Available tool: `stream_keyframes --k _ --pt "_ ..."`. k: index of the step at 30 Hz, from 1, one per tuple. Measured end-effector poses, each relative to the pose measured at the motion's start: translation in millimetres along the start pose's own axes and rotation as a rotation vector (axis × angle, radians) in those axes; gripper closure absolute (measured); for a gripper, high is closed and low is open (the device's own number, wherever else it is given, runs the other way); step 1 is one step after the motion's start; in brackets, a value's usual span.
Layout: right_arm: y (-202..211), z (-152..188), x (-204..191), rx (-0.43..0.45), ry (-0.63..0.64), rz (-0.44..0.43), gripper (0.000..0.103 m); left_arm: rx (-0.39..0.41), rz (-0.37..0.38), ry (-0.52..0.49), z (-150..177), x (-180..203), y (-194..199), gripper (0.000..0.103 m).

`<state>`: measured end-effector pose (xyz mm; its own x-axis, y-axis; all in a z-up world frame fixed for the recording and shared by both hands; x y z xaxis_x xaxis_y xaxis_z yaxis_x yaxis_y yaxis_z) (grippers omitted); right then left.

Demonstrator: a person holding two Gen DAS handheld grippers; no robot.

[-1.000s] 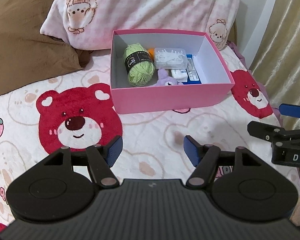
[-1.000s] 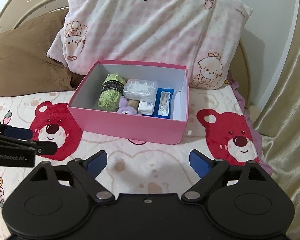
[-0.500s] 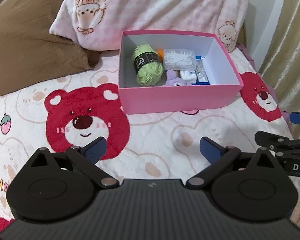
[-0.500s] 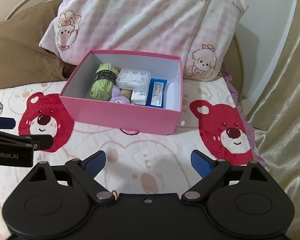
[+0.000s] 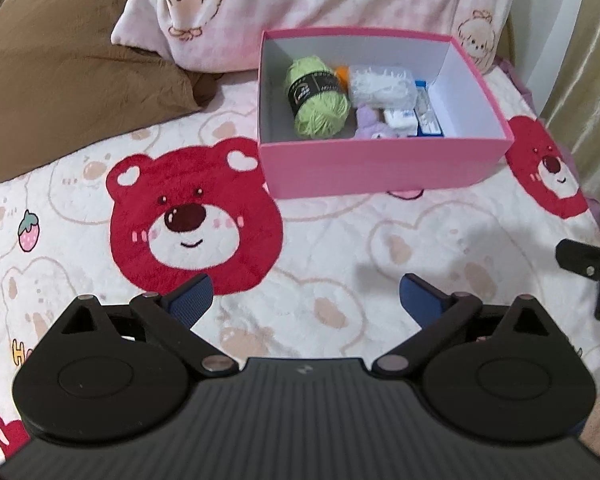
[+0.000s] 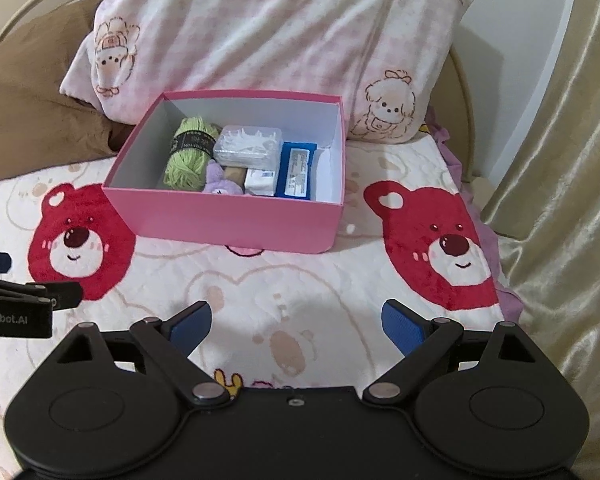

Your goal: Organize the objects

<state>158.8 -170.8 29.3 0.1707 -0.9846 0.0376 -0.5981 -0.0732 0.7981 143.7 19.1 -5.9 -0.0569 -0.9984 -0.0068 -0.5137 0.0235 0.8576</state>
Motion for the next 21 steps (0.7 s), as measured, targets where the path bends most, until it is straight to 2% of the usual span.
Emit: stream_keyframes --k 21 --pt "-0.7 3.1 1.2 -0.005 0.014 0.010 0.009 -0.020 -0.024 -0.023 3.0 6.7 -3.3 0.002"
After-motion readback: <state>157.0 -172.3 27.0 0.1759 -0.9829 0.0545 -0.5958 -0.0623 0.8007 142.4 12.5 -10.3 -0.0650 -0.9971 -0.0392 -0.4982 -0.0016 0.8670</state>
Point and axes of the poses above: each gripper's, at about its wrist camera, not at the fingertips, and y roughly against the way its jaws point, x to its right, z to its underside, the point moved 3 cm from there along -y, roughly the way its jaws point, and after that the axes turned 2 degrees about -y, right-handed, at the moved point
